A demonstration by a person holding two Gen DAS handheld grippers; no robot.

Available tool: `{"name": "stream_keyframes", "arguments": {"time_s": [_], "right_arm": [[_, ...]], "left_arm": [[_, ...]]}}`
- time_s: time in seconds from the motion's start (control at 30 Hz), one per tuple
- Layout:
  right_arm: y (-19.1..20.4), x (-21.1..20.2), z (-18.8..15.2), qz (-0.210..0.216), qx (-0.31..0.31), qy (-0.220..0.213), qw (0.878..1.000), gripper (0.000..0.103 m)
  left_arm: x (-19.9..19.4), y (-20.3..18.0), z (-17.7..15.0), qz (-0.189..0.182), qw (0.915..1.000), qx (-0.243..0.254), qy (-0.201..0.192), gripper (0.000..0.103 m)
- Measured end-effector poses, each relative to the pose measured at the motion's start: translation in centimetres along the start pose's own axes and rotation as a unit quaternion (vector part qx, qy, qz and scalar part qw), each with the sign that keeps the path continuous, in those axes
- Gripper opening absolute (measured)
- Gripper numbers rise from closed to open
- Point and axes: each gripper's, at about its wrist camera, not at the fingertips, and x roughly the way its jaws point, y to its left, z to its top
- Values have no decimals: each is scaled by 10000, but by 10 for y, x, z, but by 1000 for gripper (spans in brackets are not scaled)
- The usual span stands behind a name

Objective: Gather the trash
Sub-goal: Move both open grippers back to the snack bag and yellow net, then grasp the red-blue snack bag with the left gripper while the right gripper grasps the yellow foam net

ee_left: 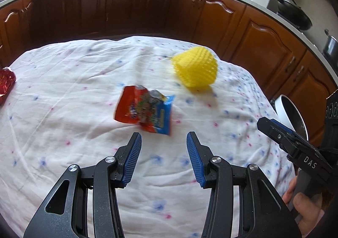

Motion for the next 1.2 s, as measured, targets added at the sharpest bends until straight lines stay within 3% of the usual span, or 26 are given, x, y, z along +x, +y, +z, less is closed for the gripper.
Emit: {"name": "stream_keyframes", "arguments": {"time_s": [0.33, 0.53, 0.9, 0.97, 1.03, 1.1, 1.17, 1.2], "right_arm": [[11, 28, 18, 150, -41, -23, 9999, 77], [17, 52, 32, 214, -148, 58, 9996, 77], [14, 97, 61, 254, -157, 207, 9993, 77], [16, 103, 63, 268, -182, 218, 9992, 77], [16, 106, 65, 291, -209, 228, 9991, 76], [17, 109, 66, 302, -216, 218, 9991, 70], [17, 111, 66, 274, -253, 256, 9990, 39], [18, 112, 65, 239, -281, 307, 9988, 33]], "left_arm": [[9, 27, 14, 184, 9994, -284, -97, 47], [27, 28, 25, 220, 9995, -231, -7, 53], [57, 29, 35, 232, 9994, -165, 202, 52], [59, 30, 36, 219, 9993, -195, 225, 50], [62, 31, 36, 196, 9992, -204, 265, 31], [66, 32, 36, 138, 9991, -208, 336, 19], [68, 31, 35, 160, 9991, -175, 351, 17], [68, 31, 35, 161, 9992, -161, 340, 15]]}}
